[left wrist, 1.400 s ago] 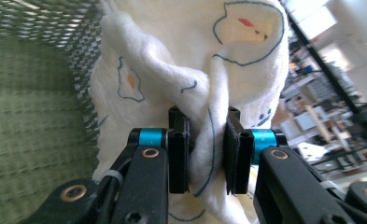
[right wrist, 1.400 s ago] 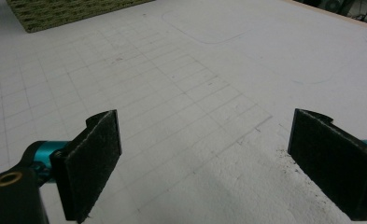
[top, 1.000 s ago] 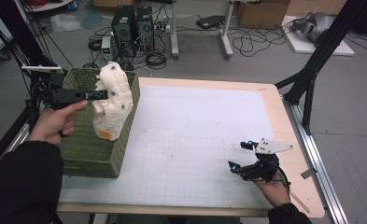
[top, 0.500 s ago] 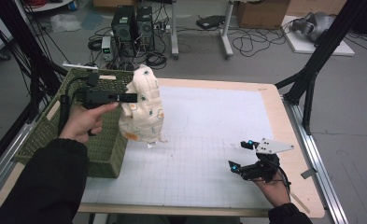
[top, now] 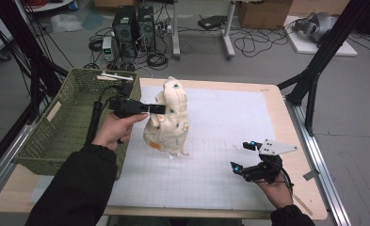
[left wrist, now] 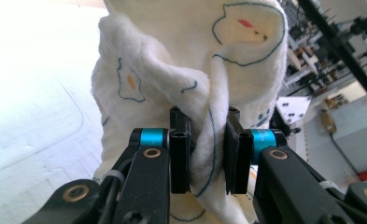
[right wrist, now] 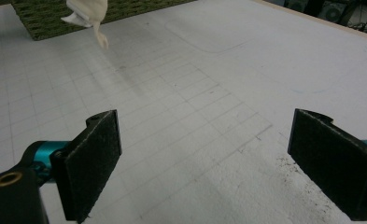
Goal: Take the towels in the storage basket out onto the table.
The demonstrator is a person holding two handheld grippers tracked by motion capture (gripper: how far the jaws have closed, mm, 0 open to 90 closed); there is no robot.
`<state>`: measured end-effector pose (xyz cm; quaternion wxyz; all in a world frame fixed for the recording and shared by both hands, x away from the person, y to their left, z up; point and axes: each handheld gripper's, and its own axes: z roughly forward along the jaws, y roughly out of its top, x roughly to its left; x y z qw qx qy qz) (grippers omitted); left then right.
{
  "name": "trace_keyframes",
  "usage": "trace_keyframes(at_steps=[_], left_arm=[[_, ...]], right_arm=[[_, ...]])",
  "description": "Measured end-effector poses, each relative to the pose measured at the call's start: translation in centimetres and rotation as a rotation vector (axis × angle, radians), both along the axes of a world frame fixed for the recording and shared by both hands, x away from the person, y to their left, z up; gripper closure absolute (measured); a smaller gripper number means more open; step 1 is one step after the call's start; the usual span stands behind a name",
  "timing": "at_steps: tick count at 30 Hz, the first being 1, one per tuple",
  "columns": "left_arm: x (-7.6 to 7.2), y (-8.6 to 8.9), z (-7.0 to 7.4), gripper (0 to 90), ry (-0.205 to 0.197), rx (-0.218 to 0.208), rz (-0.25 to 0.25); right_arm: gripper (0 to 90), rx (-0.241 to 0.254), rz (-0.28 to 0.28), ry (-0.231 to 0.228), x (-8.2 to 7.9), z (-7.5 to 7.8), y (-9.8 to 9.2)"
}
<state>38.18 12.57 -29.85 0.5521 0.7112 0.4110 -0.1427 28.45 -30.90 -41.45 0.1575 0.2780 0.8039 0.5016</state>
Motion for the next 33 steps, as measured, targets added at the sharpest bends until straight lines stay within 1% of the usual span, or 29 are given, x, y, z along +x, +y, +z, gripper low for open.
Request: trace_keyframes(at_steps=[1, 3, 5, 6, 7, 8, 9, 12, 13, 14, 17, 18, 20, 21, 23, 24, 25, 26, 28, 30, 31, 32, 33], left_arm=[[0.0, -0.6, -0.2, 75.3, -0.006, 0.012, -0.009], [0.0, -1.4, -0.6, 75.3, 0.001, 0.014, -0.019], [-0.1, -2.1, -1.1, 75.2, 0.000, 0.029, -0.023], [0.0, -2.6, -1.4, 75.2, 0.010, 0.031, -0.025], [0.0, -3.0, -1.7, 75.2, 0.004, 0.048, -0.024], [-0.1, -3.3, -1.9, 75.2, 0.003, 0.055, -0.024], [-0.1, -3.7, -2.2, 75.1, 0.008, 0.059, -0.020], [0.0, -4.5, -2.7, 75.1, 0.000, 0.079, -0.007], [0.0, -4.6, -2.8, 75.0, -0.001, 0.084, -0.001], [0.0, -4.9, -3.0, 75.0, 0.003, 0.082, 0.006], [-0.2, -5.6, -3.4, 74.9, -0.002, 0.098, 0.017], [-0.3, -6.0, -3.6, 74.8, -0.009, 0.100, 0.030], [-0.3, -6.5, -4.3, 74.7, 0.013, 0.064, 0.029], [-0.4, -6.9, -4.7, 74.7, 0.012, 0.077, 0.041], [-0.6, -7.7, -5.5, 74.6, 0.001, 0.114, 0.050], [-0.6, -8.0, -6.0, 74.6, 0.008, 0.116, 0.052], [-0.6, -8.5, -6.4, 74.6, 0.003, 0.134, 0.056], [-0.6, -8.7, -6.7, 74.6, -0.002, 0.142, 0.060], [-0.5, -9.3, -7.5, 74.4, 0.000, 0.149, 0.072], [-0.4, -9.9, -8.5, 74.0, -0.002, 0.177, 0.092], [-0.3, -10.1, -8.9, 73.8, -0.003, 0.183, 0.111], [-0.2, -10.3, -9.2, 73.5, -0.004, 0.190, 0.117], [0.0, -10.6, -9.6, 73.3, -0.010, 0.207, 0.136]], right_arm=[[9.0, 0.002, -0.001, 0.001, 0.0, 0.0, 0.0], [9.0, 0.004, -0.002, -0.002, 0.0, 0.0, 0.0], [9.0, 0.004, -0.001, 0.001, 0.0, 0.0, 0.0], [9.0, 0.002, -0.001, -0.001, 0.0, 0.0, 0.0], [8.9, 0.001, -0.001, 0.000, 0.0, 0.0, 0.0], [9.0, 0.001, 0.000, -0.002, 0.0, 0.0, 0.0], [9.0, 0.002, -0.001, 0.000, 0.0, 0.0, 0.0], [9.0, 0.003, -0.001, 0.001, 0.0, 0.1, 0.0], [9.0, 0.003, -0.002, -0.005, 0.0, 0.1, 0.0], [9.0, 0.004, -0.002, -0.007, 0.0, 0.1, 0.0], [9.0, 0.008, -0.003, -0.002, 0.1, 0.1, 0.0], [9.0, 0.006, -0.003, -0.003, 0.1, 0.1, 0.0], [9.0, 0.006, 0.000, -0.004, 0.1, 0.0, 0.1], [9.0, 0.006, 0.000, -0.005, 0.1, 0.0, 0.1], [9.0, 0.005, 0.001, -0.002, 0.1, 0.1, 0.1], [9.0, 0.004, 0.001, -0.003, 0.1, 0.1, 0.1], [9.0, 0.005, 0.001, -0.002, 0.1, 0.1, 0.1], [8.9, 0.006, 0.001, -0.004, 0.1, 0.0, 0.1], [9.0, 0.007, 0.001, -0.003, 0.2, 0.0, 0.1], [9.0, 0.005, 0.003, -0.002, 0.2, 0.0, 0.2], [9.0, 0.006, 0.003, 0.003, 0.2, 0.0, 0.3], [9.0, 0.005, 0.004, 0.010, 0.2, -0.1, 0.3], [9.0, 0.003, 0.004, -0.001, 0.3, -0.1, 0.3]])
